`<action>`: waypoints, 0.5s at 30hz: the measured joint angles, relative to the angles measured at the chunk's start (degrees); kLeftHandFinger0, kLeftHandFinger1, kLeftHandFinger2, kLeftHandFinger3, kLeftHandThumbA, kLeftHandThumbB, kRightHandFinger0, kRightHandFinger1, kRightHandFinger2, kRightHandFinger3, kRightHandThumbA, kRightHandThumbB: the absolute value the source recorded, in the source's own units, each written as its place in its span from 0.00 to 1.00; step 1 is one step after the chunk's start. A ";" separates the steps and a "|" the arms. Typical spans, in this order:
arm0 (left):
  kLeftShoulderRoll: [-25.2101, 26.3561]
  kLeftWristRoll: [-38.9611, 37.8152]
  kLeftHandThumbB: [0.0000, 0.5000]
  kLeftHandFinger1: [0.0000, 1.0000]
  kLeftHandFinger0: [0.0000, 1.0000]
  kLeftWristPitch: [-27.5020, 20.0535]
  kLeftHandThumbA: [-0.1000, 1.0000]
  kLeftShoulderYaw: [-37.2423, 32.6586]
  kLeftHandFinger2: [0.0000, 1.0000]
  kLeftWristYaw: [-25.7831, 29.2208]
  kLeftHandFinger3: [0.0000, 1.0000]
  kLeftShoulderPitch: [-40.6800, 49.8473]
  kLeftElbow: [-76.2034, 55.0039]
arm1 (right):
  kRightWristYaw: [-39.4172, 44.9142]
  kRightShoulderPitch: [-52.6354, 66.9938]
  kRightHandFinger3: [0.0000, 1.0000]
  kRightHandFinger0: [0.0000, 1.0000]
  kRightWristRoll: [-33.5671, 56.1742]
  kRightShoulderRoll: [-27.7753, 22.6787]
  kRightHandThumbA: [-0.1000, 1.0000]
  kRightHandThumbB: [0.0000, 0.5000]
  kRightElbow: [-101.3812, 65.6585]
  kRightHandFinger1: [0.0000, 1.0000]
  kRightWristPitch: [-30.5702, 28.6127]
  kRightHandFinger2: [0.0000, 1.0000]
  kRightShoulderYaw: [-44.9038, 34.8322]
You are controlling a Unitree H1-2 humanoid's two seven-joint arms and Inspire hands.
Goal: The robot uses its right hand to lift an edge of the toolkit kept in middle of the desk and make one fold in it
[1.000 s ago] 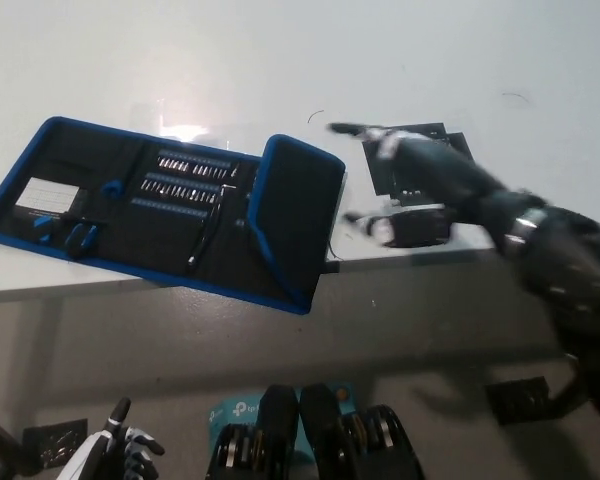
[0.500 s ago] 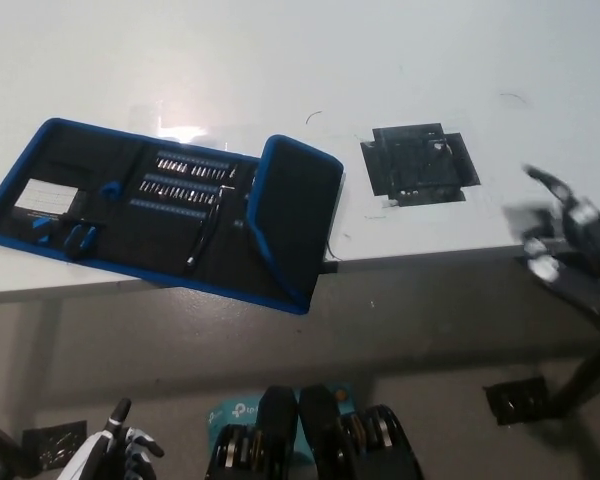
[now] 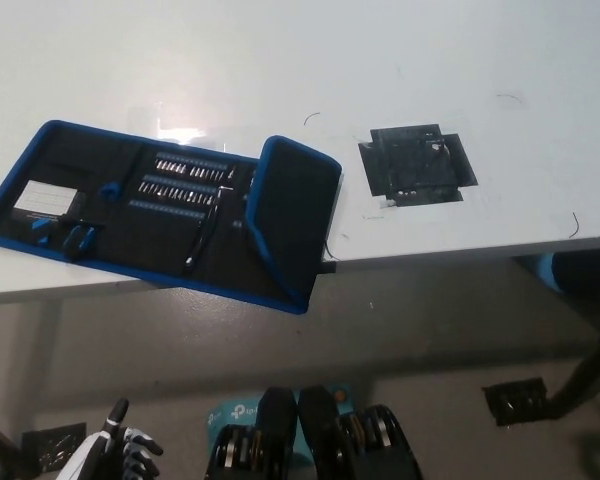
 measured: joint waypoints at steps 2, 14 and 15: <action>0.00 0.04 1.00 0.31 0.34 0.00 1.00 0.03 0.30 0.04 0.36 -0.01 0.00 | -1.13 0.01 0.93 0.13 0.70 0.52 0.00 0.36 1.79 0.15 -0.92 0.37 -0.16; -0.02 0.05 1.00 0.32 0.33 -0.26 1.00 0.18 0.30 0.03 0.37 -0.01 0.00 | -5.96 0.14 0.81 0.09 2.12 1.22 0.14 0.42 9.22 0.14 -3.25 0.35 0.59; -0.01 0.05 1.00 0.32 0.35 -0.25 1.00 0.22 0.30 0.03 0.38 0.00 -0.01 | -6.08 0.15 0.80 0.10 2.06 1.18 0.15 0.43 9.20 0.15 -3.25 0.35 0.93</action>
